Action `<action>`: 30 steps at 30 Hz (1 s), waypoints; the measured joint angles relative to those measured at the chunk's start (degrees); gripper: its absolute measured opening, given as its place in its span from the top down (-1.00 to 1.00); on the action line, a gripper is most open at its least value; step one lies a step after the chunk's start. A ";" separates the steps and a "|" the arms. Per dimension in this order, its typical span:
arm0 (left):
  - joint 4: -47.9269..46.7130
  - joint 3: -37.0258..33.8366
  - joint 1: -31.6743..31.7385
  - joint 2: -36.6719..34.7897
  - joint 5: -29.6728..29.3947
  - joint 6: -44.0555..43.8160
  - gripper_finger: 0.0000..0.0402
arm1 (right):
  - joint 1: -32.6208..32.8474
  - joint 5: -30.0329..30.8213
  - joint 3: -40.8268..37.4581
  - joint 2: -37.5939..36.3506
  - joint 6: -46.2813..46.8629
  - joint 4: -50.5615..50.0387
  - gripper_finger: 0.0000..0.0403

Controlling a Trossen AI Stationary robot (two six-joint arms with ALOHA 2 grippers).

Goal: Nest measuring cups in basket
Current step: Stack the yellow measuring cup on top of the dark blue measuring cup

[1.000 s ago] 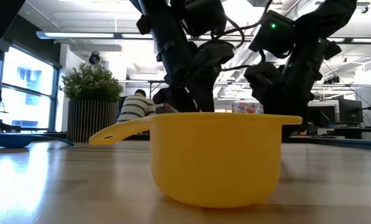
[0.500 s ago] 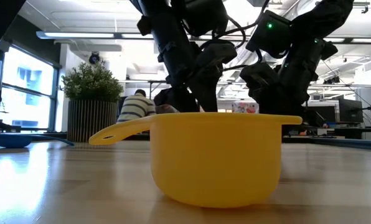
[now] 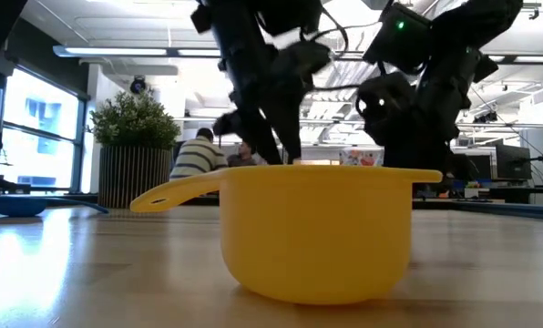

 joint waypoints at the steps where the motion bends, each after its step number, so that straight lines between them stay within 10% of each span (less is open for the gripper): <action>1: -0.44 0.00 0.00 -0.99 0.02 0.00 0.21 | 0.33 -0.02 0.35 -0.49 0.00 -0.36 0.45; 30: -17.86 0.02 -17.57 -39.65 -16.11 0.20 0.21 | 13.98 18.38 30.87 -4.06 -11.58 0.35 0.45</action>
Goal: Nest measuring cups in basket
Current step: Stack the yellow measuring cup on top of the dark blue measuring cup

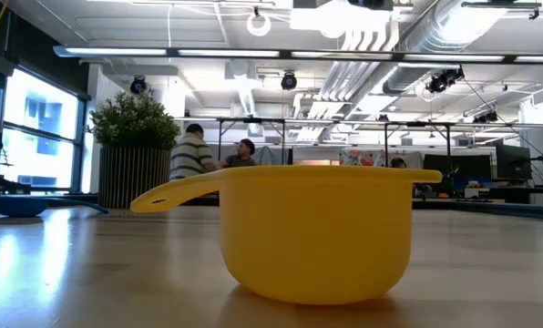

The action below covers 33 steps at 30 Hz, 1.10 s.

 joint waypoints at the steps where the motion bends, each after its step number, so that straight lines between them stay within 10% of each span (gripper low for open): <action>1: -0.11 0.01 -1.26 -0.35 -0.23 -0.41 0.21 | 0.68 0.95 0.59 0.00 0.05 0.35 0.45; 13: -3.08 0.02 -14.06 -1.14 -3.51 -6.28 0.21 | 8.33 8.34 8.03 7.64 1.32 6.05 0.45; 33: -6.84 0.00 -23.56 -1.14 -8.15 -14.72 0.21 | 13.06 0.92 10.33 22.29 20.81 -0.18 0.45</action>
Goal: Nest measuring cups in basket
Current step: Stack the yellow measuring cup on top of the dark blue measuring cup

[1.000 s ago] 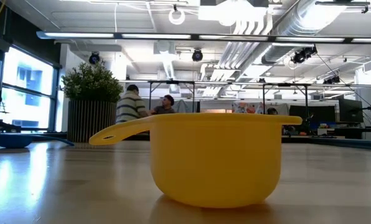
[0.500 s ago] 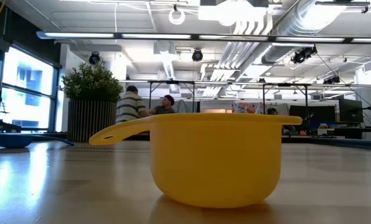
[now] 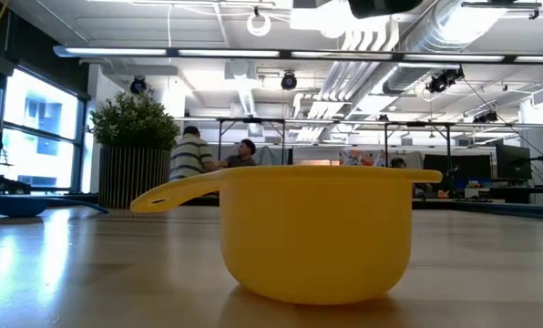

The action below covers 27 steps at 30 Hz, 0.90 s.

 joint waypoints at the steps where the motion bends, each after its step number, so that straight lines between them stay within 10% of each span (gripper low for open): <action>1: 0.04 0.00 0.00 0.00 0.00 -0.52 0.21 | 0.04 -0.18 0.00 -0.02 -0.02 0.22 0.45; 14: 0.10 0.00 0.04 0.02 -1.30 -0.99 0.21 | -0.07 1.81 16.92 -0.07 -7.58 -26.48 0.45; 27: 0.09 0.01 0.09 0.02 -2.68 -0.98 0.21 | -0.79 -5.80 17.55 5.84 -5.98 -37.08 0.45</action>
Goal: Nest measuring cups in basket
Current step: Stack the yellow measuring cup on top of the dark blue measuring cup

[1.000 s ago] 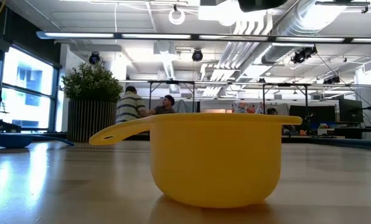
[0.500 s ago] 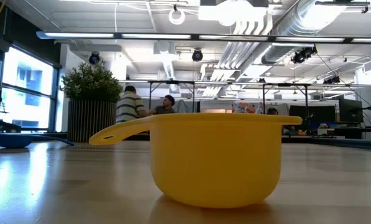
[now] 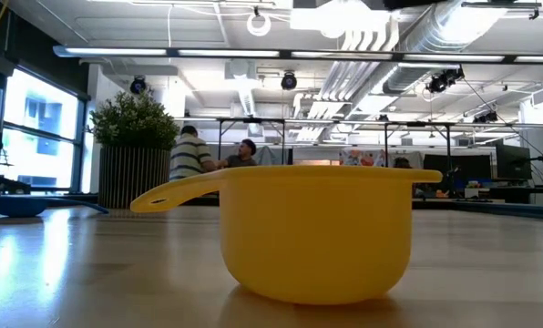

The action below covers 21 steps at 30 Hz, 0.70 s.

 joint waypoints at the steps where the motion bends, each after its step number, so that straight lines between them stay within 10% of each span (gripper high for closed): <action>1: 0.03 -0.01 0.00 0.00 -0.03 0.00 0.21 | 0.00 -1.06 0.00 1.10 -0.07 0.00 0.45; 21: 0.01 0.00 0.00 0.00 -0.08 0.00 0.21 | 0.28 -4.96 0.00 10.73 7.77 -0.45 0.39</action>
